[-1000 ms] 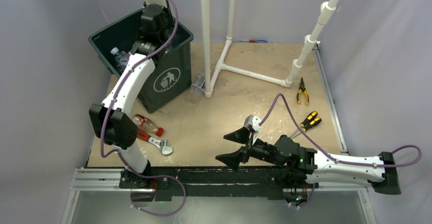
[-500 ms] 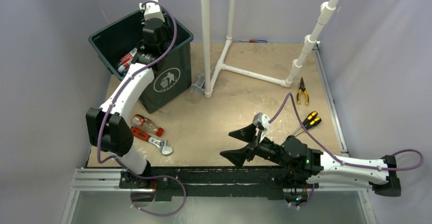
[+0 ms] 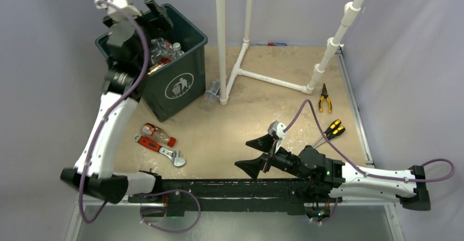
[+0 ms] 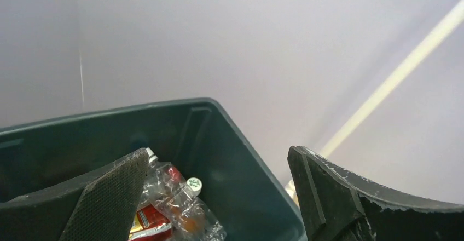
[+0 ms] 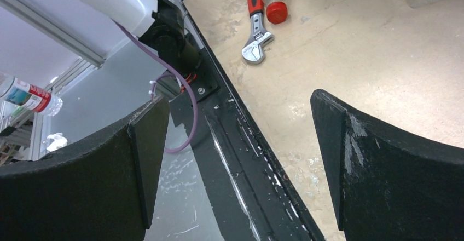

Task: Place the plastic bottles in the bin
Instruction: Place the plastic bottle in the trash bin, then pick up the plastic bottle at the center of the board, then place the plastic bottle in the trash bin.

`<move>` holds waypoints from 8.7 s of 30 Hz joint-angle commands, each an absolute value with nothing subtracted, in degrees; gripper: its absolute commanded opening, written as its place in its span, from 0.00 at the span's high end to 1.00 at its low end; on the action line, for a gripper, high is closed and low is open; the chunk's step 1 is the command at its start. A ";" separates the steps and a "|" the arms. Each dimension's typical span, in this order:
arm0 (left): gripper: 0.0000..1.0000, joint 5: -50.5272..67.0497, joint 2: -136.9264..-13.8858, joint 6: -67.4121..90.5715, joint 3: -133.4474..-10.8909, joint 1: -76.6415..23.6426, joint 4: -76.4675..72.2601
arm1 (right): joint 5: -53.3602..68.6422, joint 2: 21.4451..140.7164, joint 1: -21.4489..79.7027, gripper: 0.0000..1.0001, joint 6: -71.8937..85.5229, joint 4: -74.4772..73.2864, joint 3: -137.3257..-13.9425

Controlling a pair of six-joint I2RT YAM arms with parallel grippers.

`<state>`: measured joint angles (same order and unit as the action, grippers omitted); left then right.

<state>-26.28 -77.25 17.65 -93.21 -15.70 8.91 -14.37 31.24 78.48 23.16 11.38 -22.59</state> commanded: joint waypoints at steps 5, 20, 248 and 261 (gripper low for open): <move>0.01 -23.84 -53.77 26.17 -79.90 -15.40 20.96 | -19.25 36.82 78.57 0.01 24.08 14.28 -26.39; 0.01 -30.88 -38.28 51.94 -62.14 -15.39 53.50 | -11.40 67.40 73.50 0.05 22.55 35.52 -29.50; 1.00 -38.03 -73.13 2.80 -100.39 -30.43 16.61 | 4.58 39.03 68.64 0.01 14.88 8.39 -39.52; 1.00 -31.51 -76.05 20.92 -87.23 -5.30 12.11 | 2.59 38.47 68.64 0.01 16.84 7.99 -34.61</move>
<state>-33.43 -78.26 15.53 -91.00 -6.39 15.99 4.86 38.94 68.60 16.03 5.67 -35.42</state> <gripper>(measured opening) 0.493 0.988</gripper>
